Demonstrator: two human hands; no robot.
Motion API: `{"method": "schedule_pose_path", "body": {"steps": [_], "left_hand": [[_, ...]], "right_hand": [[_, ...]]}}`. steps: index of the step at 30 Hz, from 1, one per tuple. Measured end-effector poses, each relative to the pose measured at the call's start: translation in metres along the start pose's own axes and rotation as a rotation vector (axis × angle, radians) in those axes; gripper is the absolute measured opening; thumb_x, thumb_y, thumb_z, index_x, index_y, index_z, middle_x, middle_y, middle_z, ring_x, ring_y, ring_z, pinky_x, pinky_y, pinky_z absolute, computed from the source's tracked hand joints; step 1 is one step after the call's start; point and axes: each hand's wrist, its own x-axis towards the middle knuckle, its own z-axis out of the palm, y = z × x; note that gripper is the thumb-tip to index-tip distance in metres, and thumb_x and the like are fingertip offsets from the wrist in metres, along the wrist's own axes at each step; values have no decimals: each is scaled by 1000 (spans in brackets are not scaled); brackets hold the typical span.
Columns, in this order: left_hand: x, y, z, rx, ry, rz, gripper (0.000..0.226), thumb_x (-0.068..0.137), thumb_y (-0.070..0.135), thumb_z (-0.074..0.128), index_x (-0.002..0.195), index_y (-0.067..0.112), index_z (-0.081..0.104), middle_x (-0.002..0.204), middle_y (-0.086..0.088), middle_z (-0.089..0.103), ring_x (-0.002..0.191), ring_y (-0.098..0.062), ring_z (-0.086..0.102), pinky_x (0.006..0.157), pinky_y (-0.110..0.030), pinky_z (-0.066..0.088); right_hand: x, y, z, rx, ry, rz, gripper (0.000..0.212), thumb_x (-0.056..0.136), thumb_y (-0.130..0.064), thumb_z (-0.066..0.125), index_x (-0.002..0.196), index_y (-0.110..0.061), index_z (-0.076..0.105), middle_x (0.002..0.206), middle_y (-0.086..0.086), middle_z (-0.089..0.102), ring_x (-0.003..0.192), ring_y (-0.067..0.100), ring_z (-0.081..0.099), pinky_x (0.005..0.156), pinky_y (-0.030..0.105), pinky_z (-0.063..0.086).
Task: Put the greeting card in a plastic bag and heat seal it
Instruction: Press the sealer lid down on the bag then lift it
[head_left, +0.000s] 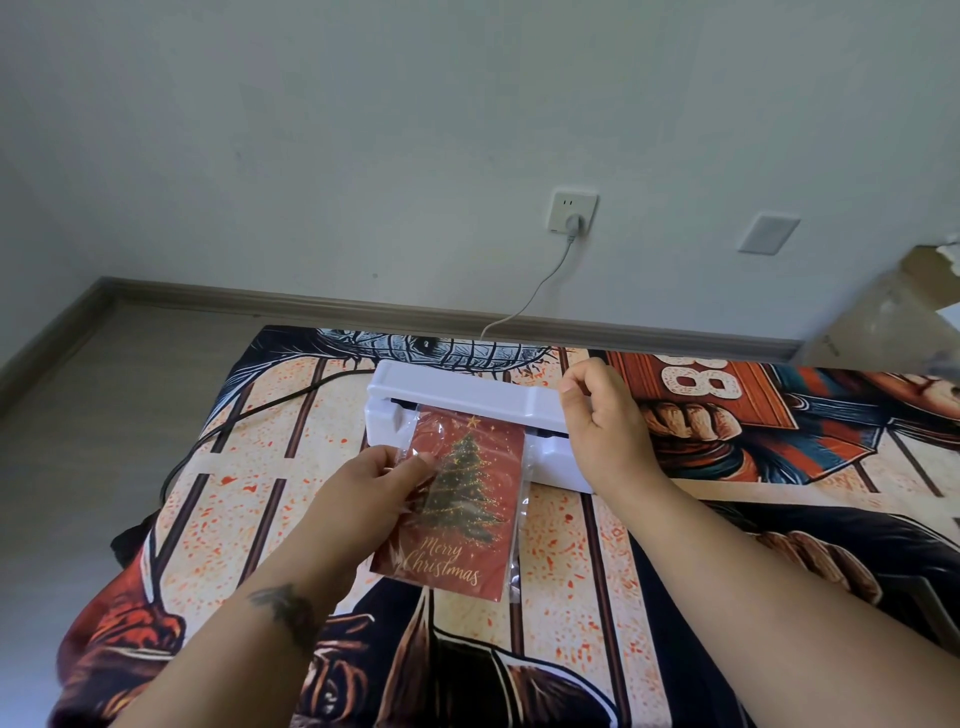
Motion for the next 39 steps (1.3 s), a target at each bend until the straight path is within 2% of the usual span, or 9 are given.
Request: {"method": "schedule_pose_path", "body": {"steps": [6,11,15,23,26,31,39], "left_hand": [[0,0,0,-25,-1,6,27,88,40,64,90,14,69,85,-10,78,79,-31,74,78,-50,57],[1,-1,0,-32,-1,3,26,88,40,64,90,15,69,85,-9,78,78,-29,75,78,-50,59],[3,-2,0,-31,3,6,25,88,40,64,89,15,70,83,-8,78,75,-27,75,74,-46,60],[3,-4,0,-31,-3,9,26,89,39,63,91,14,69,83,-8,78,75,-27,75,72,-42,59],[3,-4,0,-32,1,9,26,89,39,63,90,13,69,82,-8,78,75,-27,75,71,-42,59],[3,-4,1,-32,5,18,26,88,38,64,88,13,71,81,-7,78,73,-26,75,63,-34,56],[3,-3,1,-18,-2,17,27,89,40,63,89,14,70,81,-6,78,73,-25,75,67,-37,58]], "right_hand": [[0,-1,0,3,8,-3,11,92,-6,48,82,-7,53,88,7,55,85,23,49,76,34,39],[0,1,0,-3,6,-4,12,92,-7,47,82,-9,52,87,5,55,84,22,49,75,34,39],[-1,1,0,4,5,-4,13,93,-8,47,81,-14,50,87,4,54,83,20,49,73,31,37],[-1,2,1,1,8,-5,11,93,-9,47,83,-9,52,87,6,55,83,22,49,73,35,39],[-1,1,1,6,9,-5,11,93,-8,47,82,-8,52,87,5,55,83,21,49,72,32,38],[-1,1,1,8,13,-5,12,92,-7,47,82,-10,52,87,5,56,83,21,50,72,30,37],[-1,1,1,7,10,2,13,93,-10,46,81,-14,50,87,2,55,84,21,50,72,31,39]]}}
